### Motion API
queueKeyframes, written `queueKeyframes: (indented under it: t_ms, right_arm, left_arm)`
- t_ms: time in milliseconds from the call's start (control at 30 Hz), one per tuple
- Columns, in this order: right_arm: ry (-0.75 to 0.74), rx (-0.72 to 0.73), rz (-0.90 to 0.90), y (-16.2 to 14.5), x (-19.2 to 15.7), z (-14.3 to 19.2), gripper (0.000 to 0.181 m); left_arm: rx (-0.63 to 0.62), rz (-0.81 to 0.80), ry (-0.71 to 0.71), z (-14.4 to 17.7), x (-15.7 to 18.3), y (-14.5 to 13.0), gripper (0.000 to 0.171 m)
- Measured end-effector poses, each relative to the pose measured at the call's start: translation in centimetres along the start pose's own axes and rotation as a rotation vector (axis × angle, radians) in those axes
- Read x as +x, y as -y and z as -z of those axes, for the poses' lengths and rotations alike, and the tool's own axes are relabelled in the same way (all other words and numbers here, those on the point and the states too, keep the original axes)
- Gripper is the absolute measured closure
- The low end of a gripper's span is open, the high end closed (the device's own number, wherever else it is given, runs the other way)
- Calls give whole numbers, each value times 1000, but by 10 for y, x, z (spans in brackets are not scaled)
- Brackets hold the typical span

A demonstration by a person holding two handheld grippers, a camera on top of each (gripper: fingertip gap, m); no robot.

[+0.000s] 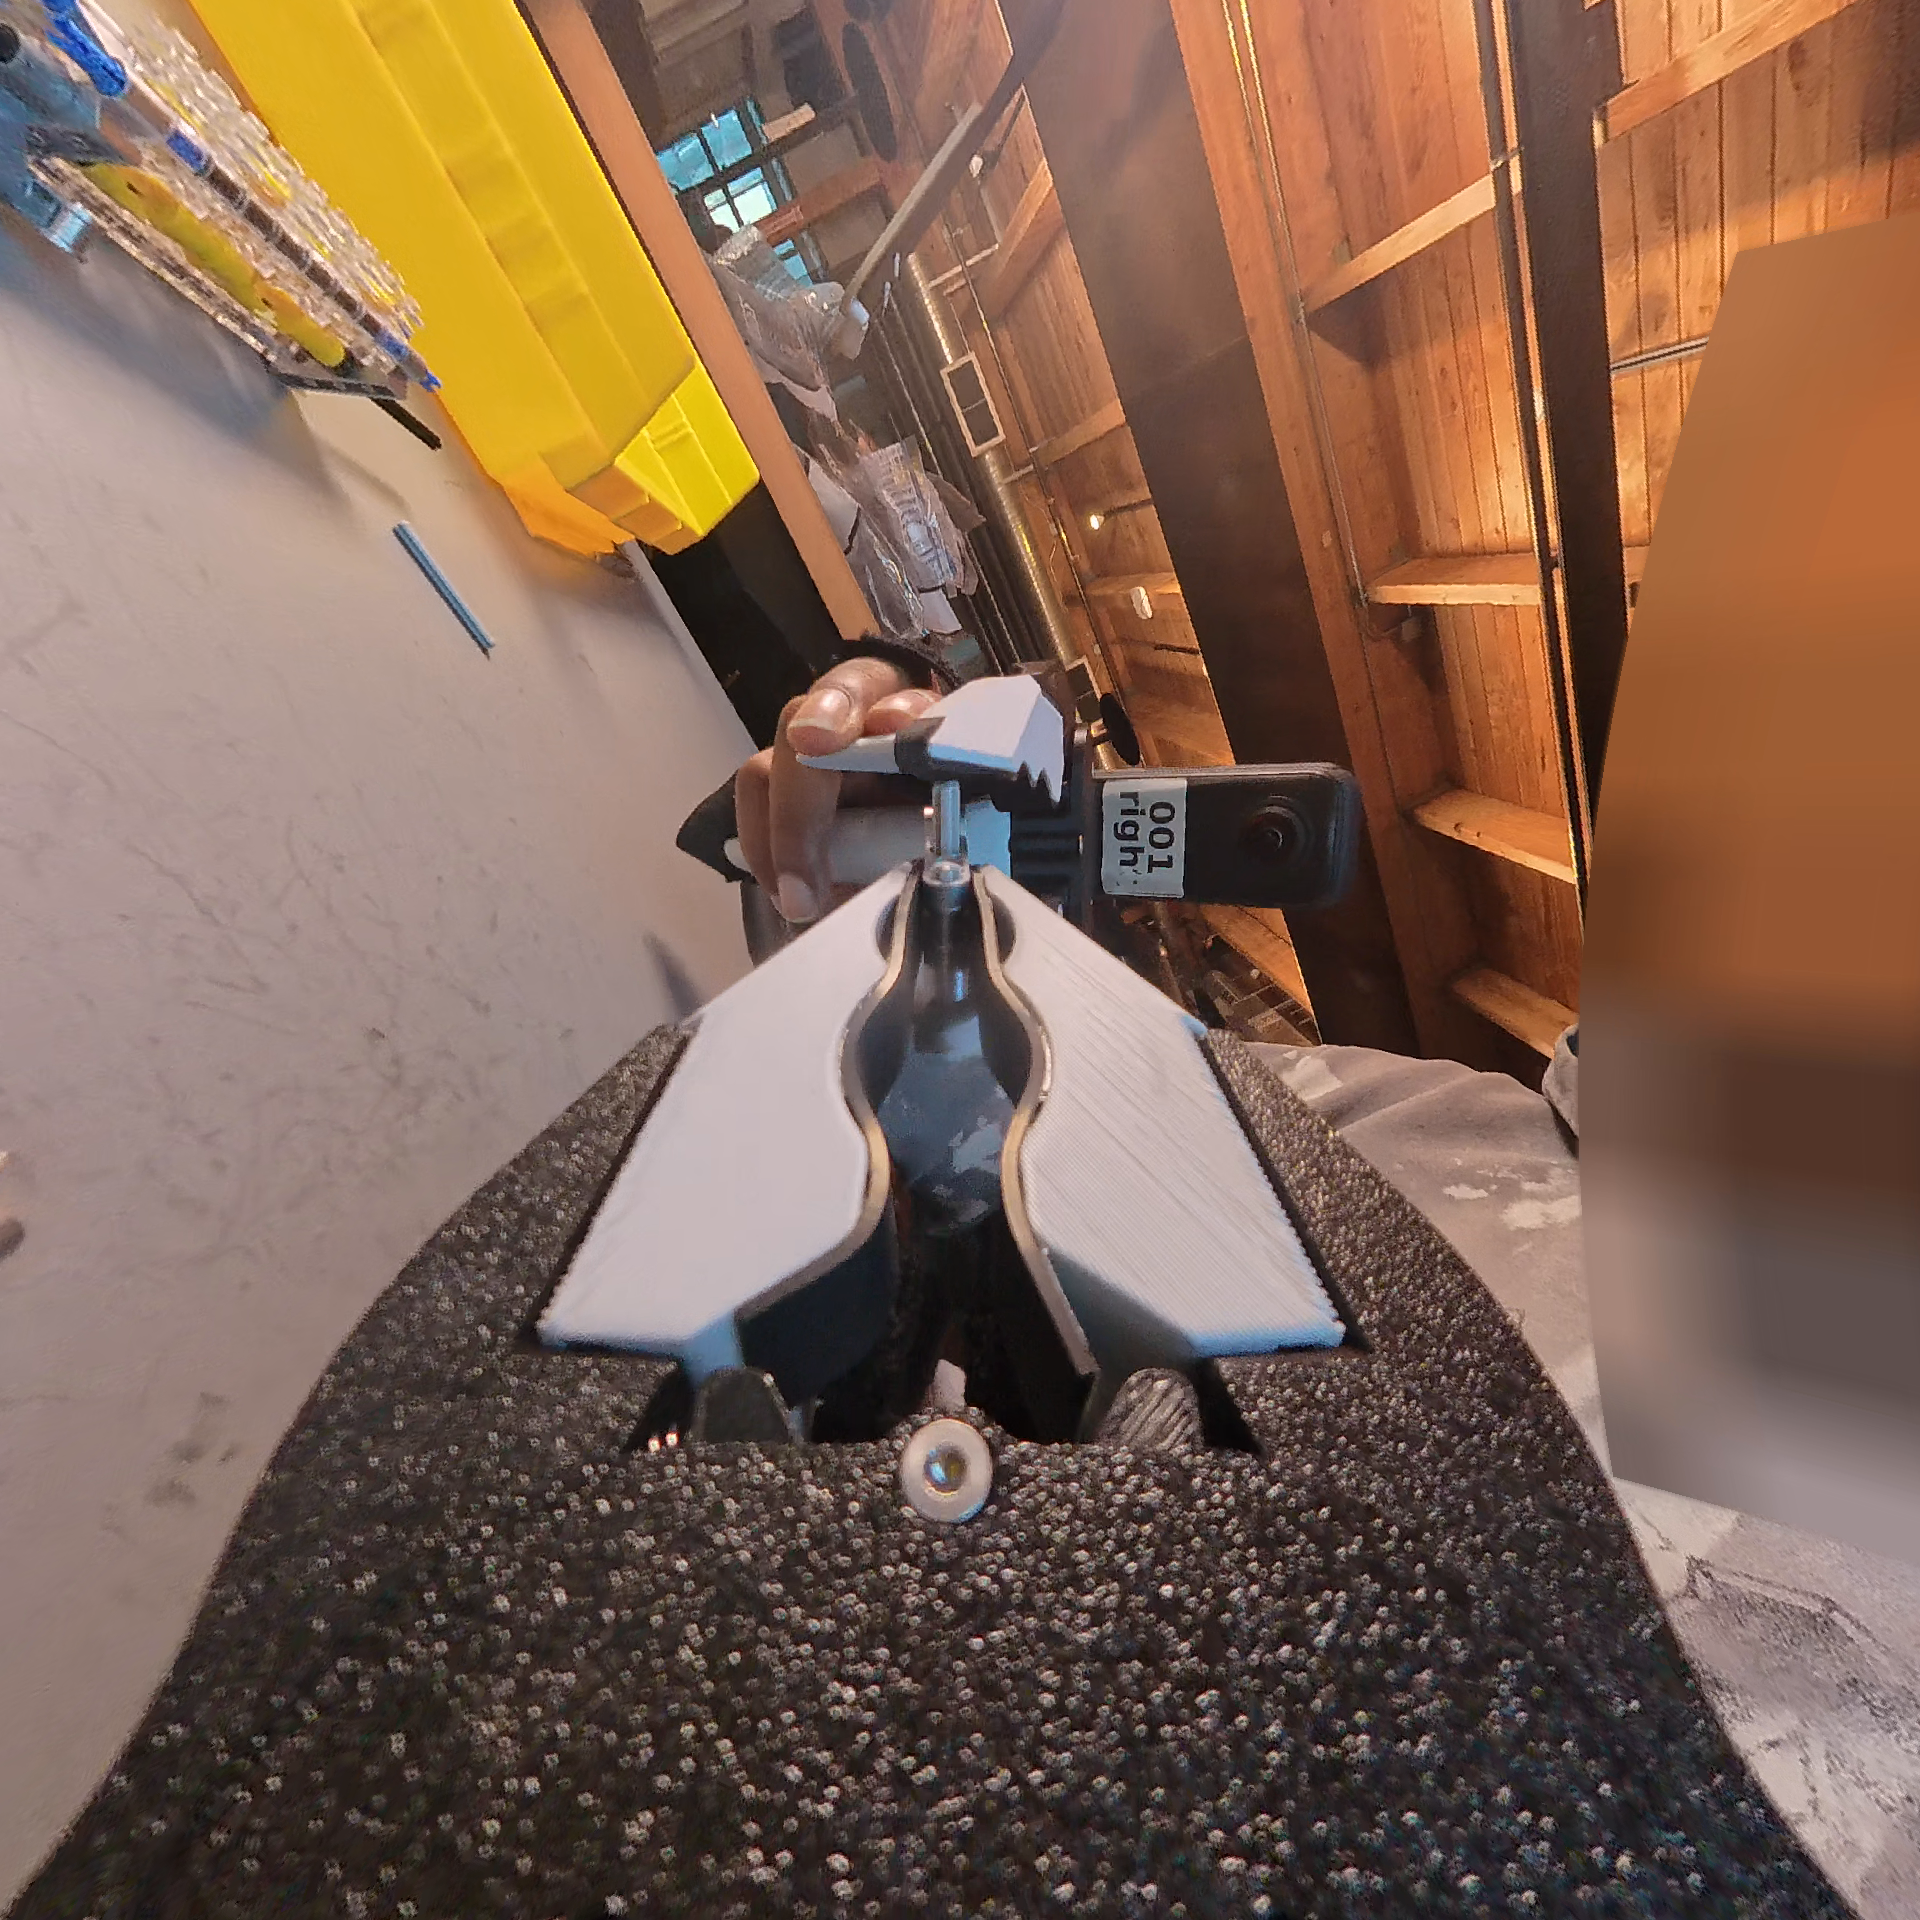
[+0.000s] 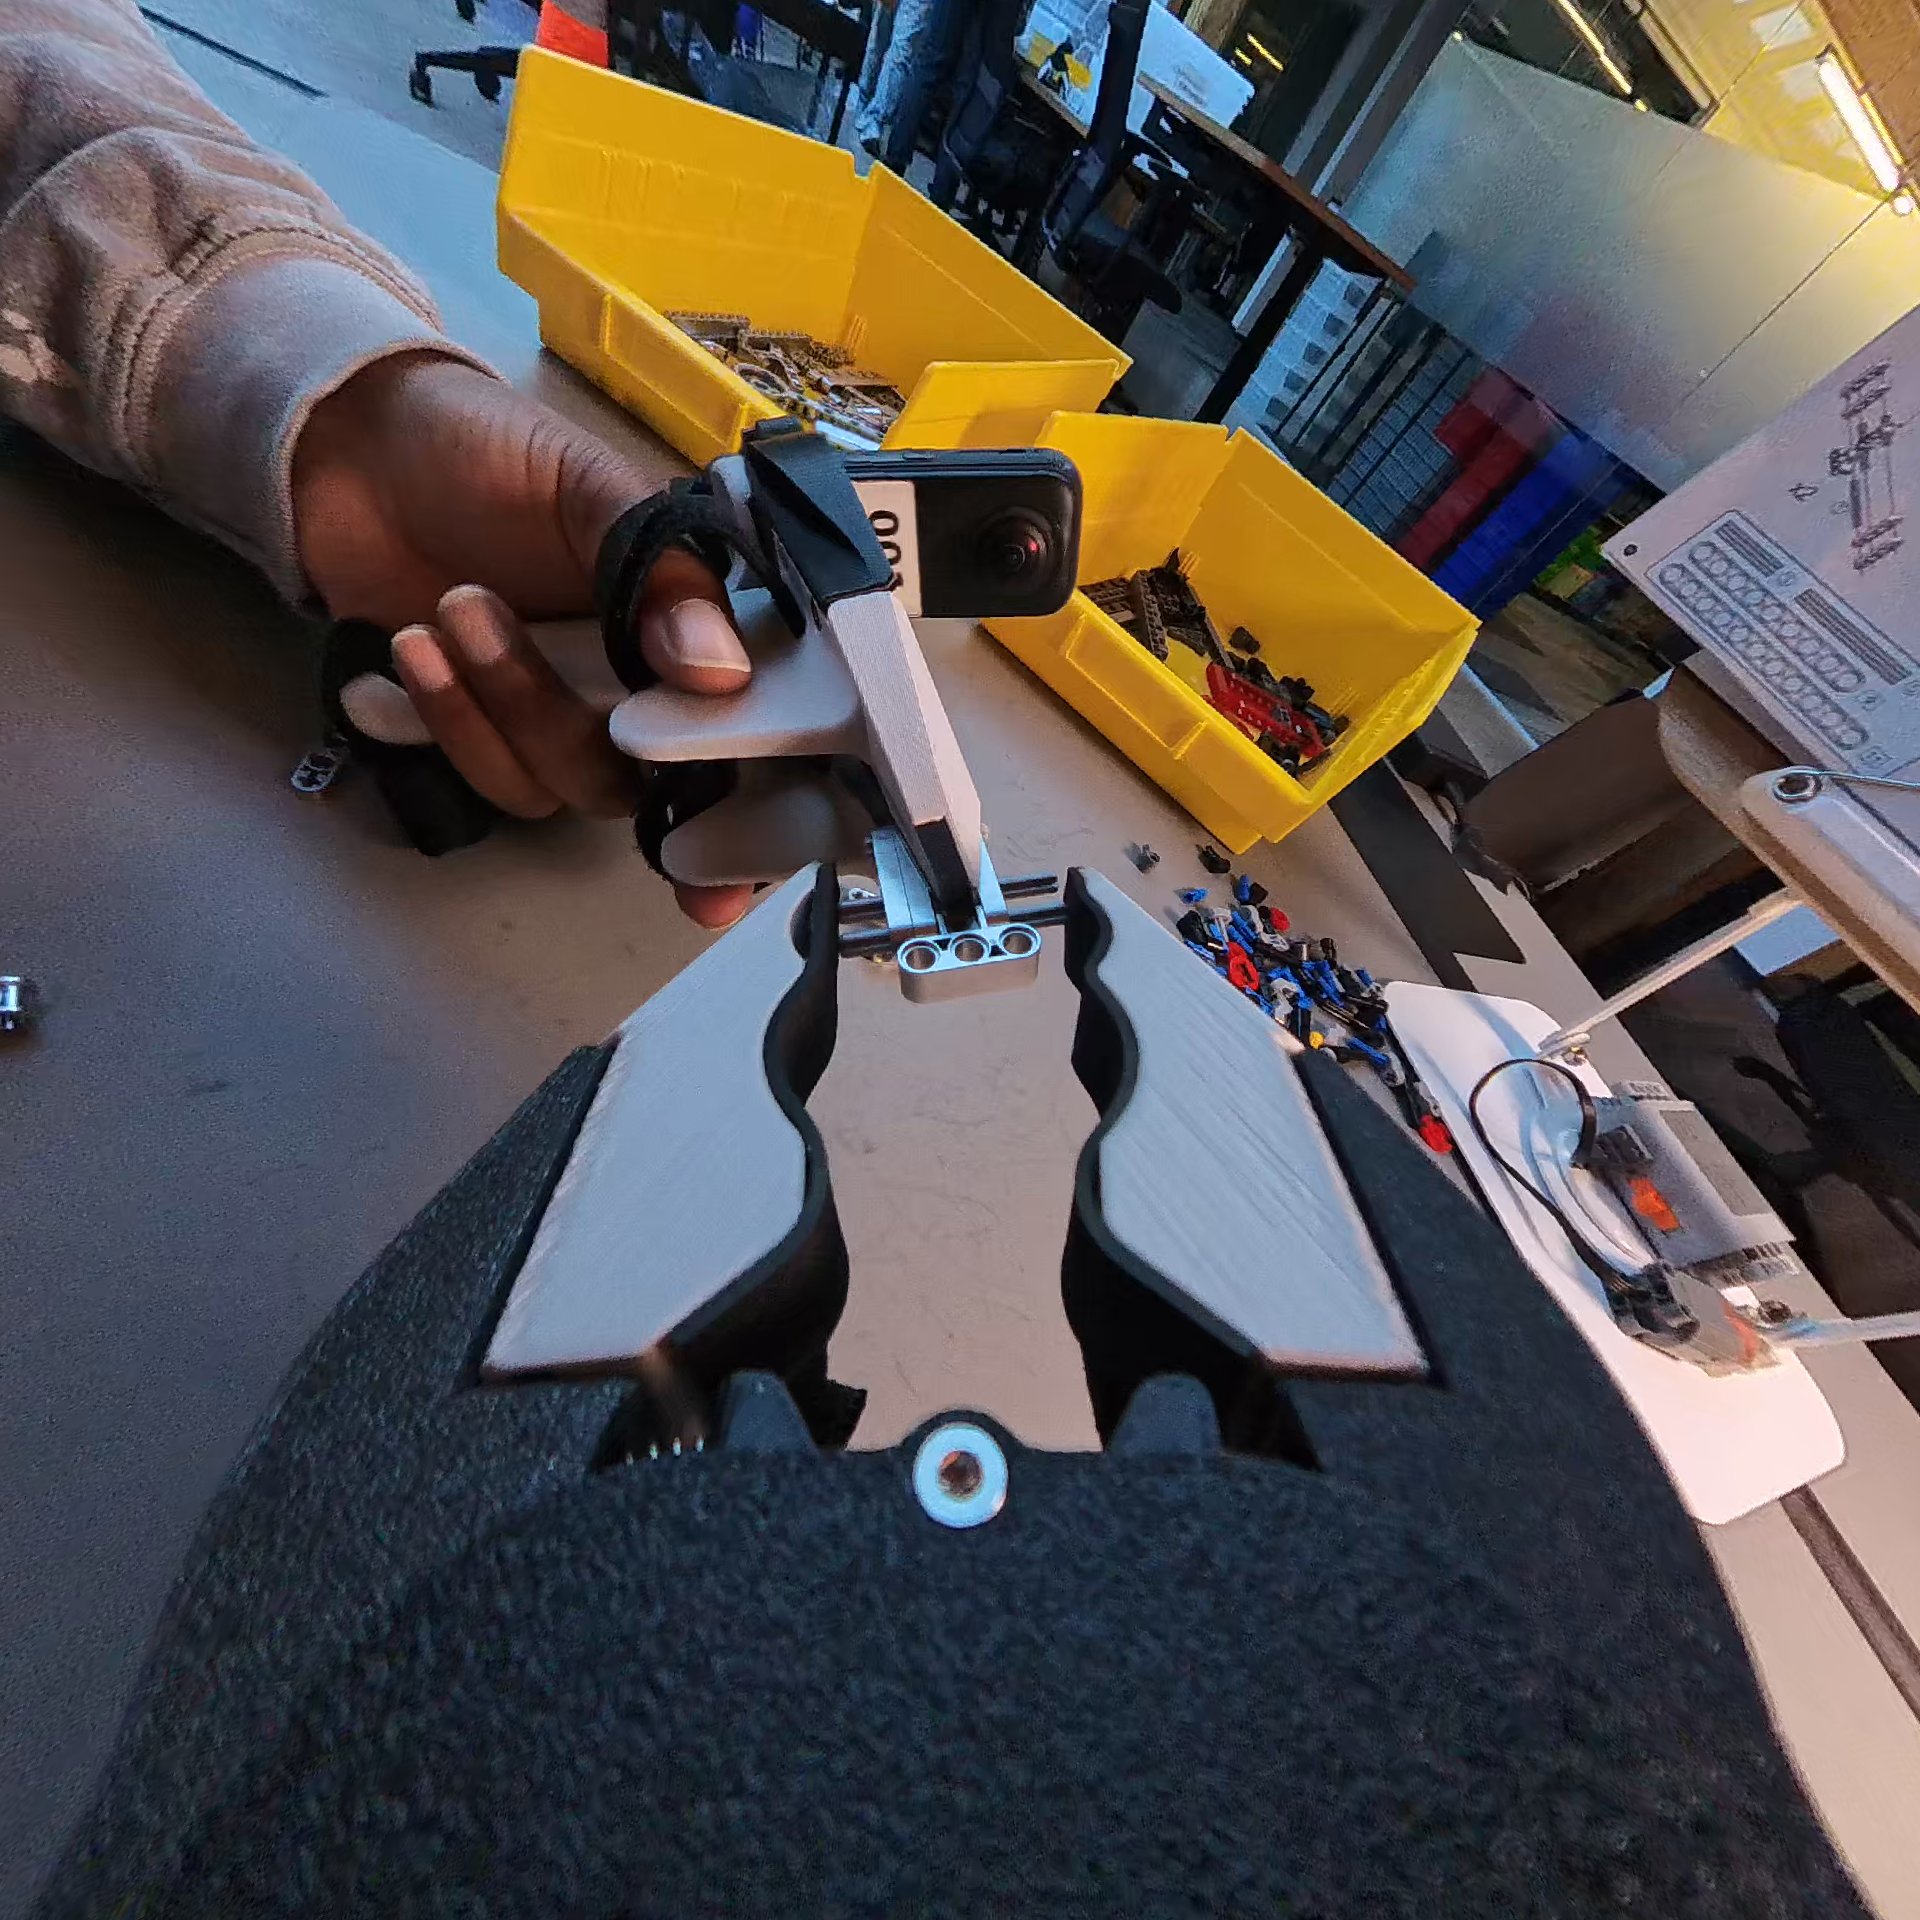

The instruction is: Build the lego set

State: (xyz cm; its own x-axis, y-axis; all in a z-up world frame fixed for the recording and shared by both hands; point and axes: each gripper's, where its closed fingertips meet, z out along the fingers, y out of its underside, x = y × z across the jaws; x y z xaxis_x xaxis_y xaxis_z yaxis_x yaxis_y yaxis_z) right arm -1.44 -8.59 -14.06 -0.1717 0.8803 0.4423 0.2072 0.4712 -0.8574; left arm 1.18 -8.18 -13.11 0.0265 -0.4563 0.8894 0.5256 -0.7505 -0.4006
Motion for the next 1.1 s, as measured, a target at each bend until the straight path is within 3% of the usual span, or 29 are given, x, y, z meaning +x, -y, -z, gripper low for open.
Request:
queueKeyframes:
  t_ms: [333, 867, 1100]
  right_arm:
    - [52, 1, 18, -2, -11, -2, 131]
    - [104, 20, -40, -4, -7, 14, 138]
    - [130, 7, 4, -3, -23, 5, 134]
  left_arm:
    - [-58, 21, 7, -1, -3, -8, 166]
    - [-161, -48, 58, 7, -7, -11, 166]
    - [-202, -32, 53, 3, -7, -20, 166]
